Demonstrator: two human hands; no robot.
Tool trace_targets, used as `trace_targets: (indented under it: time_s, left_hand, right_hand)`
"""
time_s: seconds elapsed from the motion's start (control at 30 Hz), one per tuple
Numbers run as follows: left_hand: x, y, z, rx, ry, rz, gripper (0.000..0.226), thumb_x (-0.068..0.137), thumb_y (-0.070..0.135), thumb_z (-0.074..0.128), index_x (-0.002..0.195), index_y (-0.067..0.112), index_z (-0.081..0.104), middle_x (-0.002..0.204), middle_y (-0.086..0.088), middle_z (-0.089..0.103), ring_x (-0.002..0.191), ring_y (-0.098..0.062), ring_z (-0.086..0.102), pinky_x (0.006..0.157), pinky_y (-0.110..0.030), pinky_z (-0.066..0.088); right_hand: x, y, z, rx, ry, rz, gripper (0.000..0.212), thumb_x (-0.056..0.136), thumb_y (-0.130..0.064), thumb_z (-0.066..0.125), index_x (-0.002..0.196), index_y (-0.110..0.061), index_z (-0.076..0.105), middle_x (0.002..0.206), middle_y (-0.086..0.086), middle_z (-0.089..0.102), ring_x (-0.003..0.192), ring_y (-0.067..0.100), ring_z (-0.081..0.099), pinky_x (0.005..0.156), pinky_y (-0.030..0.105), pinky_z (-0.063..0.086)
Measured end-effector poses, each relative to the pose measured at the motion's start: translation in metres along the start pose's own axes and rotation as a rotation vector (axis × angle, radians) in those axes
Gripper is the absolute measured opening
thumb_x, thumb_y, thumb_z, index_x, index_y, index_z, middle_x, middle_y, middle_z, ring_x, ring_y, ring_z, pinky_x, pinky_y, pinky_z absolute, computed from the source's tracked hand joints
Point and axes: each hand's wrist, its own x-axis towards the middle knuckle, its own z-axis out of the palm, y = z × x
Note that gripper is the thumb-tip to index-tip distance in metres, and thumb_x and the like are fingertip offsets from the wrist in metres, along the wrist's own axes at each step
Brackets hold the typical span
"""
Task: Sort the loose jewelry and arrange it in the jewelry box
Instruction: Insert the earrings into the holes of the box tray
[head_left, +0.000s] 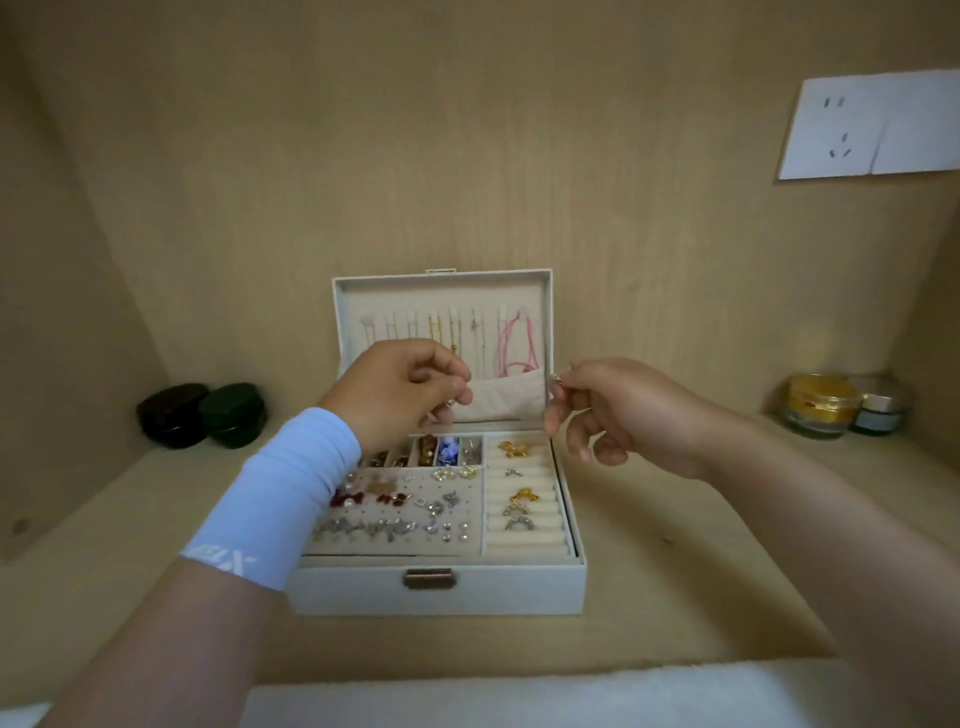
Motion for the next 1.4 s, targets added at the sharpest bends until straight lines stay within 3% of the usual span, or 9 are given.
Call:
trace_targets:
  time_s: [0.23,0.37,0.57,0.73,0.9,1.03,1.17,1.33,1.4]
  left_hand:
    - [0.002,-0.029,-0.047,0.078,0.08,-0.008,0.009,0.09,0.007,0.068,0.089,0.015,0.072,0.079,-0.003,0.072,0.065,-0.006,0.067,0.063,-0.02,0.054]
    - [0.005,-0.044,-0.06,0.051,0.083,-0.022,0.011,0.09,0.006,0.068,0.088,0.016,0.072,0.069,0.0,0.069,0.059,-0.003,0.064,0.059,-0.019,0.051]
    - [0.009,-0.053,-0.066,-0.032,0.061,-0.004,0.009,0.09,0.006,0.067,0.089,0.015,0.071,0.071,-0.002,0.069,0.064,-0.008,0.066,0.066,-0.026,0.057]
    - [0.012,-0.056,-0.063,-0.133,0.047,-0.005,0.01,0.09,0.004,0.067,0.091,0.014,0.07,0.073,-0.005,0.072,0.069,-0.015,0.07,0.065,-0.024,0.056]
    - [0.018,-0.047,-0.053,-0.266,0.05,-0.013,0.009,0.089,0.003,0.068,0.098,0.004,0.068,0.083,-0.013,0.075,0.072,-0.019,0.073,0.066,-0.024,0.06]
    - [0.023,-0.041,-0.044,-0.265,0.077,0.04,0.007,0.086,0.004,0.071,0.093,0.004,0.072,0.08,-0.01,0.071,0.066,-0.013,0.069,0.062,-0.021,0.057]
    - [0.03,-0.033,-0.034,-0.286,0.06,0.017,0.006,0.086,0.008,0.072,0.093,0.007,0.073,0.082,-0.008,0.069,0.066,-0.015,0.067,0.062,-0.026,0.059]
    - [0.035,-0.027,-0.025,-0.225,0.013,-0.013,0.005,0.088,0.013,0.071,0.092,0.012,0.074,0.08,-0.003,0.075,0.067,-0.016,0.068,0.061,-0.023,0.057]
    - [0.036,-0.026,-0.024,-0.18,-0.01,-0.02,0.005,0.089,0.016,0.07,0.091,0.015,0.075,0.082,0.0,0.076,0.069,-0.014,0.068,0.063,-0.023,0.056]
  right_hand:
    - [0.048,-0.01,0.047,0.121,-0.105,0.077,0.027,0.094,-0.021,0.03,0.068,-0.018,0.037,0.066,0.011,0.054,0.047,0.023,0.041,0.043,0.027,0.017]
    - [0.068,-0.012,0.068,0.339,-0.225,0.084,0.026,0.093,-0.016,0.028,0.071,-0.012,0.043,0.069,0.012,0.058,0.046,0.019,0.045,0.041,0.023,0.016]
    - [0.092,-0.016,0.086,0.554,-0.234,0.21,0.03,0.079,-0.01,0.036,0.094,-0.002,0.061,0.072,0.012,0.055,0.049,0.014,0.041,0.033,0.017,0.024]
    - [0.101,-0.025,0.081,0.228,-0.202,0.167,0.028,0.092,-0.022,0.044,0.094,-0.007,0.068,0.068,0.001,0.045,0.053,0.012,0.033,0.046,0.026,0.013]
    - [0.098,-0.034,0.071,-0.112,-0.158,0.022,0.025,0.086,-0.02,0.072,0.108,-0.009,0.076,0.061,-0.002,0.043,0.052,0.009,0.03,0.045,0.023,0.02]
    - [0.093,-0.033,0.068,-0.108,-0.085,-0.047,0.039,0.064,-0.026,0.084,0.102,-0.017,0.08,0.059,-0.003,0.05,0.052,0.009,0.028,0.045,0.021,0.024]
    - [0.089,-0.026,0.061,-0.055,0.007,-0.092,0.027,0.076,-0.017,0.08,0.101,-0.01,0.079,0.051,-0.008,0.053,0.047,0.007,0.027,0.043,0.019,0.024]
    - [0.084,-0.019,0.05,-0.005,0.054,-0.138,0.039,0.068,-0.024,0.079,0.104,-0.012,0.078,0.059,-0.007,0.065,0.045,0.007,0.027,0.041,0.019,0.023]
    - [0.082,-0.017,0.048,0.006,0.084,-0.159,0.03,0.074,-0.016,0.079,0.103,-0.008,0.077,0.062,-0.006,0.069,0.042,0.004,0.034,0.04,0.017,0.025]
